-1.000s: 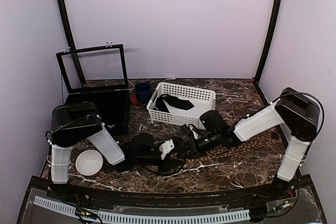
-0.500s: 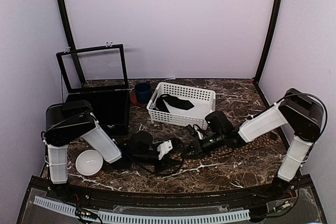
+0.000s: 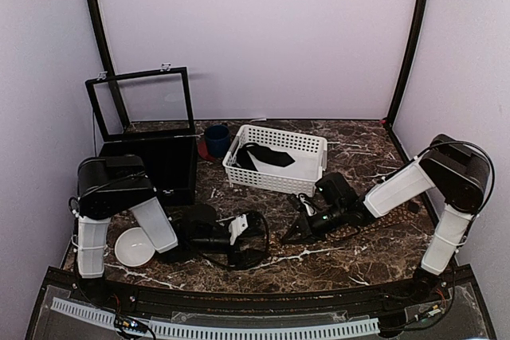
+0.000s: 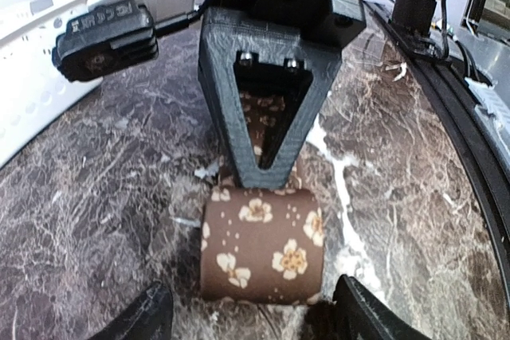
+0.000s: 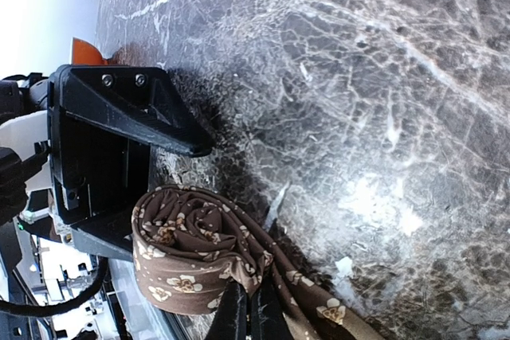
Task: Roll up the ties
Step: Roll the tie at the center of the board.
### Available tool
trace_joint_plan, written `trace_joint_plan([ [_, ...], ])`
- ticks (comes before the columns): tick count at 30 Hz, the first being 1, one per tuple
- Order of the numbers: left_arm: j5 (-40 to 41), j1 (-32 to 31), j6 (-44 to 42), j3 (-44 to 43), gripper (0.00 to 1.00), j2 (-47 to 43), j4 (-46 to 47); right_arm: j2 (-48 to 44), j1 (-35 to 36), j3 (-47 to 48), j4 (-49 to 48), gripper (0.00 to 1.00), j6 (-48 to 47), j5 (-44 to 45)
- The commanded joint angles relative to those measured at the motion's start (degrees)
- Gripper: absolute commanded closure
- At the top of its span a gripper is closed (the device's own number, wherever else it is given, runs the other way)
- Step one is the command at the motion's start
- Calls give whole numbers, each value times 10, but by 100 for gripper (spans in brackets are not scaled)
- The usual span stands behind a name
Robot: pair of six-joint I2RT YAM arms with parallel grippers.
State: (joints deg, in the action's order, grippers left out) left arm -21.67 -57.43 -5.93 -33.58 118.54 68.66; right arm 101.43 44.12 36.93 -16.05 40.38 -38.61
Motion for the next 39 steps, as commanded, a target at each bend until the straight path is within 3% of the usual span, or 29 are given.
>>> trace_joint_plan([
  [1,-6,-7,37,0,27,44,79,19,-2,-5,49,100,-18,45],
  [6,1,-16,37,-36,30,71,69,24,0,2,36,100,-7,40],
  [9,-1,-16,30,-49,47,75,43,26,3,8,27,100,1,36],
  [13,12,-16,10,-41,61,54,-4,14,5,10,16,97,11,28],
  [17,29,-15,-21,-26,71,14,-86,-22,4,19,60,81,-7,44],
  [21,50,-15,-39,-21,73,-19,-167,-69,8,27,66,57,-3,43],
  [23,56,-15,-43,-22,73,-28,-193,-70,22,46,69,53,2,34],
  [34,57,-15,-43,-23,73,-37,-212,3,58,108,122,59,-13,41],
  [36,56,-15,-45,-24,73,-37,-214,11,59,113,129,66,-19,48],
  [39,53,-15,-45,-26,73,-37,-215,18,59,117,147,87,-29,61],
])
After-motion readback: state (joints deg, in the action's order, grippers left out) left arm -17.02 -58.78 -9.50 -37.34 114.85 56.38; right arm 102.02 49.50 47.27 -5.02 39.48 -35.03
